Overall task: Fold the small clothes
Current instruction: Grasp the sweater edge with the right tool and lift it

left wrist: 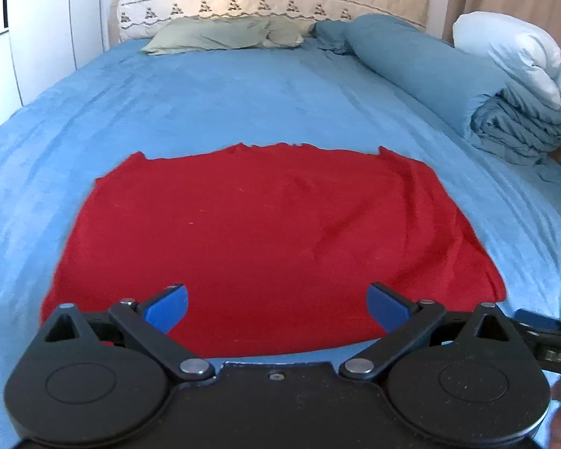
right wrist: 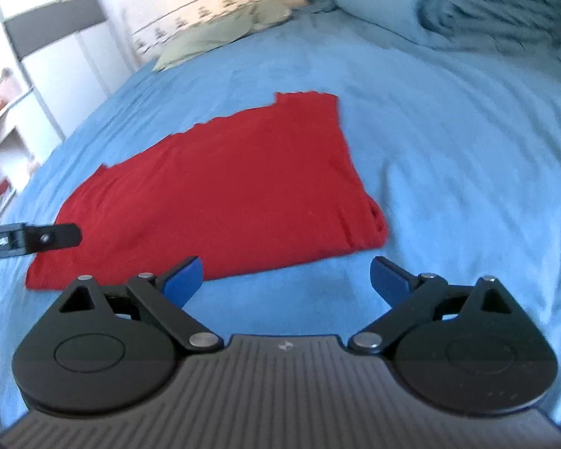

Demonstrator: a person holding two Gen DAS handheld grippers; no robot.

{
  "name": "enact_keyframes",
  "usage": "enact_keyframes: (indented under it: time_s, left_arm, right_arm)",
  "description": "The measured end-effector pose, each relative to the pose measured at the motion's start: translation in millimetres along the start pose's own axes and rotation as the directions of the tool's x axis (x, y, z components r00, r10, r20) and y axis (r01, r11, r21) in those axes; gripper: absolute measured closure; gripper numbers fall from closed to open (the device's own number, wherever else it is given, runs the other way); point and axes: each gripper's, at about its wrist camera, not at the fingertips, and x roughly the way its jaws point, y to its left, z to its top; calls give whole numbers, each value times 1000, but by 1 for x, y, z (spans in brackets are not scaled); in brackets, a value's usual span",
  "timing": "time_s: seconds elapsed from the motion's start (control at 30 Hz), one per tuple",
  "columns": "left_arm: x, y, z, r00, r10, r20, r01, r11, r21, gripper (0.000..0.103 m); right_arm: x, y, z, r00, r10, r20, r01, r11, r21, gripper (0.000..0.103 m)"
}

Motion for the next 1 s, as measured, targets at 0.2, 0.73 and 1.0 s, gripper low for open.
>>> enact_keyframes:
  time_s: [0.2, 0.73, 1.0]
  left_arm:
    - [7, -2, 3, 999, -36, -4, 36, 999, -26, 0]
    - [46, 7, 20, 1000, -13, 3, 13, 998, -54, 0]
    - [90, 35, 40, 995, 100, 5, -98, 986, -132, 0]
  right_arm:
    - [23, -32, -11, 998, 15, 59, -27, 975, 222, 4]
    - [59, -51, 18, 986, 63, 155, -114, 929, 351, 25]
    - [63, -57, 20, 993, 63, 102, -100, 902, 420, 67]
